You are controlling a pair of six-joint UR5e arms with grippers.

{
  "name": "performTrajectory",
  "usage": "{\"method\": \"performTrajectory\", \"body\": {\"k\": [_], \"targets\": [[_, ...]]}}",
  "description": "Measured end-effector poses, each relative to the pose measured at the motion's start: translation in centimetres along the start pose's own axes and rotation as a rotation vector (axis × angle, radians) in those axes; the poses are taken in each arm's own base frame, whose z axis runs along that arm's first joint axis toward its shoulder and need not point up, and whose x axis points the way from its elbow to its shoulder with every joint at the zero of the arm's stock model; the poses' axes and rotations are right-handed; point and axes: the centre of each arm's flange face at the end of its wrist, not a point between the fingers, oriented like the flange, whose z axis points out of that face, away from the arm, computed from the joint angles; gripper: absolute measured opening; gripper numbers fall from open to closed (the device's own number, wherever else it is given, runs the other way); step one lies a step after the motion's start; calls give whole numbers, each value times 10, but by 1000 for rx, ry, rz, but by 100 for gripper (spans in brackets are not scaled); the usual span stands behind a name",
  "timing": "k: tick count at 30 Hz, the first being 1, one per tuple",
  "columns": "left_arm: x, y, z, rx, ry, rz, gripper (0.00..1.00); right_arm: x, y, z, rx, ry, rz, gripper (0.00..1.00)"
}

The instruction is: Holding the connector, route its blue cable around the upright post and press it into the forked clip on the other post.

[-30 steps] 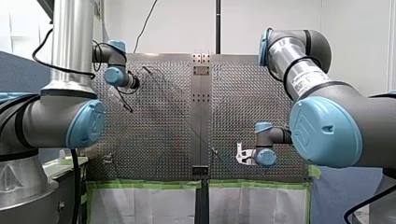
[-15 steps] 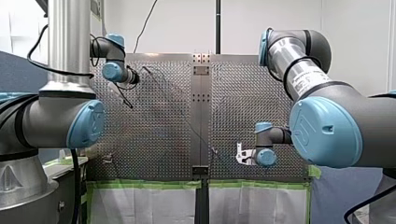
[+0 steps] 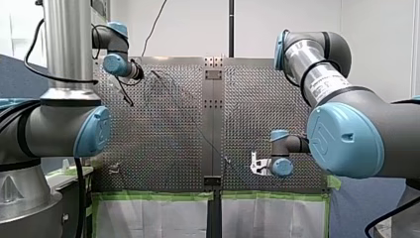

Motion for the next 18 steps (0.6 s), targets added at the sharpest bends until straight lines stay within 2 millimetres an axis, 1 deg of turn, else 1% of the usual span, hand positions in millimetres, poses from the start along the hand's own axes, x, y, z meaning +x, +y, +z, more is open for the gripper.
{"method": "performTrajectory", "body": {"k": [2,6,10,14,18], "targets": [[-10,-9,-1,7,-15,19,100,0,0,0,0,0,0,0],[-36,-33,-7,19,-61,65,100,0,0,0,0,0,0,0],[-52,-56,-13,38,-82,104,100,0,0,0,0,0,1,0],[-53,-67,-9,39,-64,136,100,0,0,0,0,1,2,0],[-44,-74,0,28,-24,169,100,0,0,0,0,0,3,0]]}}
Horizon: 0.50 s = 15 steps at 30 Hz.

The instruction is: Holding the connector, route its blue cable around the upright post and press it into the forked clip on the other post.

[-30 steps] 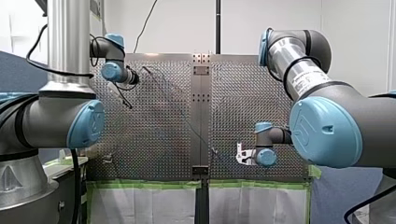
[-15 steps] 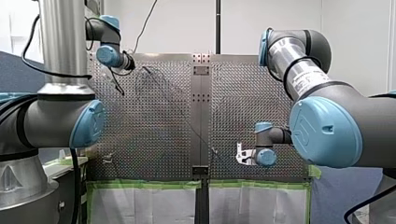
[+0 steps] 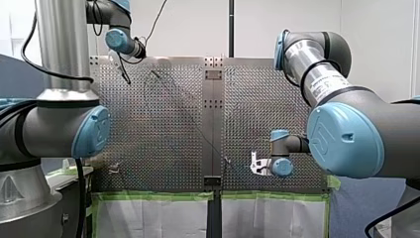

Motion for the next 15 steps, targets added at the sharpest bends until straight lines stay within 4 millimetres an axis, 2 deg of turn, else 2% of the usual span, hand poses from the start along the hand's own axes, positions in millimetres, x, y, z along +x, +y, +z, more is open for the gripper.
{"method": "performTrajectory", "body": {"k": [8,15], "targets": [[18,-17,14,-32,58,59,100,0,0,0,0,1,2,0],[20,-44,14,-36,78,116,100,0,1,0,-2,2,3,0]]}}
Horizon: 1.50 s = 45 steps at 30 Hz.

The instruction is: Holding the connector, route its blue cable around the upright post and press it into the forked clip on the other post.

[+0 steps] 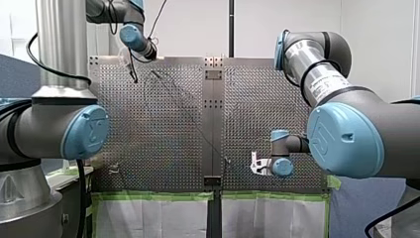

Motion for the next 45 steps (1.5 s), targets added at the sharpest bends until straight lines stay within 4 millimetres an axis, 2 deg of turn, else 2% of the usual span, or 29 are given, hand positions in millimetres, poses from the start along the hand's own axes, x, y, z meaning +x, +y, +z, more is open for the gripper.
{"method": "performTrajectory", "body": {"k": [5,15,19,32,39,45], "targets": [[-8,-10,1,-26,-1,43,100,0,0,0,0,-1,0,0],[-36,-22,-2,-86,-25,124,100,0,1,0,-2,-4,-2,0],[-39,-24,-5,-112,-15,158,100,0,1,0,-2,-5,-3,0],[-21,-35,-27,-147,100,289,100,0,2,0,-3,-4,-2,0],[-4,-24,-38,-199,185,371,100,0,2,0,-2,-4,-2,0],[0,-21,-45,-222,237,403,100,0,2,0,-3,-4,-2,0]]}}
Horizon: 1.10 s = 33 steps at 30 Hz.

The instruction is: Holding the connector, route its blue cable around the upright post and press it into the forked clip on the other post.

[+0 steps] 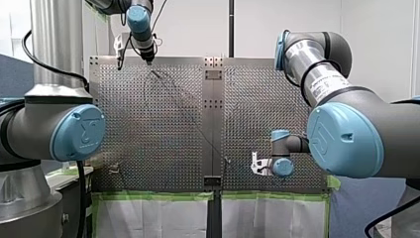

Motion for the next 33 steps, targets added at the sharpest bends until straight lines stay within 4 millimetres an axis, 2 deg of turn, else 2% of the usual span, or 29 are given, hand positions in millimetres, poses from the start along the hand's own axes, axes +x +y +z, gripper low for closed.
{"method": "performTrajectory", "body": {"k": [22,33], "targets": [[16,8,-20,-29,183,47,100,0,0,0,0,1,2,0],[17,9,-23,-34,203,51,100,0,1,0,-1,1,3,0]]}}
